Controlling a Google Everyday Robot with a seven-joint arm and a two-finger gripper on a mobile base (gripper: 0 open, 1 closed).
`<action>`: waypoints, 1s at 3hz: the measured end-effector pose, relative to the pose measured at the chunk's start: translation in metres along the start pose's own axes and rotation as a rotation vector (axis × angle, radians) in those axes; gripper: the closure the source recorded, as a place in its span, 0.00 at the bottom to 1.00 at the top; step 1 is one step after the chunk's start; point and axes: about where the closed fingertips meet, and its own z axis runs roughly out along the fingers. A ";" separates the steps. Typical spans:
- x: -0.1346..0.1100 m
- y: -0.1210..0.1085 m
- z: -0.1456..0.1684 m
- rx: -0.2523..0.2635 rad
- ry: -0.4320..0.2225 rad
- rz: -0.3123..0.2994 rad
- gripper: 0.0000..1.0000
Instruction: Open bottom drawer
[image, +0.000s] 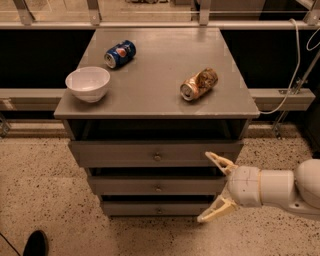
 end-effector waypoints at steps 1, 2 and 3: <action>0.016 0.009 0.011 -0.020 -0.018 -0.002 0.00; 0.025 0.009 0.020 -0.026 -0.002 0.006 0.00; 0.056 0.027 0.032 -0.031 -0.059 -0.034 0.00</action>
Offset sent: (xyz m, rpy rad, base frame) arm 0.0056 0.0041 -0.0526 -0.0053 0.0394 0.0088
